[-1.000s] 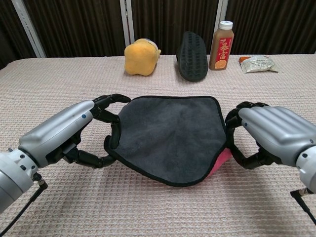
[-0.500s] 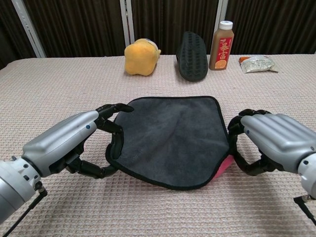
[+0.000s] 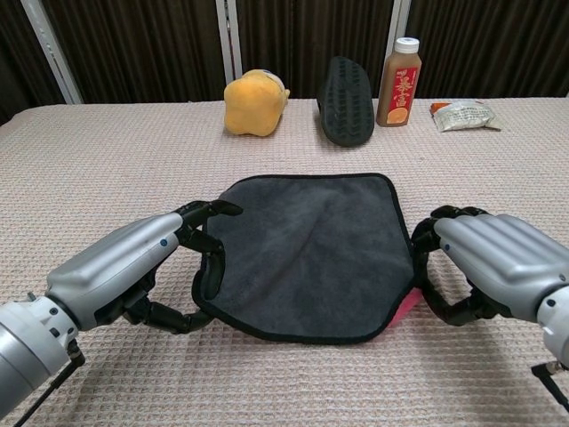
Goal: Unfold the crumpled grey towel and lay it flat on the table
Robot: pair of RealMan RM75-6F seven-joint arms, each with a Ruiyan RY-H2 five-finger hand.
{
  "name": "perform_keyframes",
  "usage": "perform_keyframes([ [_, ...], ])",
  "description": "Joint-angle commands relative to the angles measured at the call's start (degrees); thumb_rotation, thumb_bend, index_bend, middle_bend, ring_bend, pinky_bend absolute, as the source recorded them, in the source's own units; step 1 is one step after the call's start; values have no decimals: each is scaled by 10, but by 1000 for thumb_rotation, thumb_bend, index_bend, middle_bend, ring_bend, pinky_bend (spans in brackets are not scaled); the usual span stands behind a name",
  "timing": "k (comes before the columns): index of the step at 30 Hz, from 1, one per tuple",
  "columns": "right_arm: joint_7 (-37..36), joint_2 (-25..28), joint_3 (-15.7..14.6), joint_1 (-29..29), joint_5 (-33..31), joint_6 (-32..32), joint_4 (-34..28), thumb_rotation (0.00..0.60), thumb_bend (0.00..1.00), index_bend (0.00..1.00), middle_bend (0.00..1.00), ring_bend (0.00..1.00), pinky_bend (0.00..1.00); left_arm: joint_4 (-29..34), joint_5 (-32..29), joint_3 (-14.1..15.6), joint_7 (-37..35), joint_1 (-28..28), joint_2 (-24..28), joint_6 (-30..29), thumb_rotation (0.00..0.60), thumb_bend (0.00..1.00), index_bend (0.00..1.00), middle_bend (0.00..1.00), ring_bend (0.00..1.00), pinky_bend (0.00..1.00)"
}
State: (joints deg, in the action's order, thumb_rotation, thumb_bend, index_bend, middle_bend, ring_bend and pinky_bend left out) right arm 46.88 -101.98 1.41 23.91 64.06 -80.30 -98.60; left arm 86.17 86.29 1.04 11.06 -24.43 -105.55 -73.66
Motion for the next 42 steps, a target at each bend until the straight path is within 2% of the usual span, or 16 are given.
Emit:
perform_keyframes([
  [1,-1,0,-1,-1,1,2,1,600,560,733,237,85,89,-3,-3,-2,2,0,-3,4,600,471,610,67,3,56],
  [6,-1,0,-1,-4,3,6,1,600,561,730,237,71,89,-7,-5,-6,7,-1,-8,11,600,459,585,65,3,55],
  [8,1,1,-1,-4,2,7,0,600,560,700,237,60,89,-7,-4,-7,9,-2,-8,12,600,432,551,61,3,55],
  [13,7,6,-1,-6,-4,12,-5,600,561,520,217,21,89,0,-2,-5,12,-2,-3,17,600,310,445,43,3,56],
  [19,29,14,-5,-7,-16,17,-21,600,543,303,123,0,49,13,1,1,11,-1,11,23,600,175,366,27,0,55],
  [25,52,26,-7,-8,-30,19,-48,600,411,151,63,0,19,28,2,5,11,0,28,29,600,39,297,20,0,54],
  [27,57,31,-8,-8,-34,20,-60,600,396,129,55,0,14,36,1,5,13,0,37,30,600,5,264,19,0,54],
  [32,43,46,-13,-14,-28,17,-88,600,395,125,53,0,13,58,-9,4,9,3,63,35,600,0,177,20,0,54],
  [38,-7,82,-20,-27,19,2,-111,600,395,125,53,0,13,63,-15,-3,16,5,98,32,600,0,163,23,0,54],
  [42,-57,114,-10,-37,31,-3,-118,600,395,125,53,0,13,54,-13,-15,21,0,120,31,600,7,163,30,0,55],
])
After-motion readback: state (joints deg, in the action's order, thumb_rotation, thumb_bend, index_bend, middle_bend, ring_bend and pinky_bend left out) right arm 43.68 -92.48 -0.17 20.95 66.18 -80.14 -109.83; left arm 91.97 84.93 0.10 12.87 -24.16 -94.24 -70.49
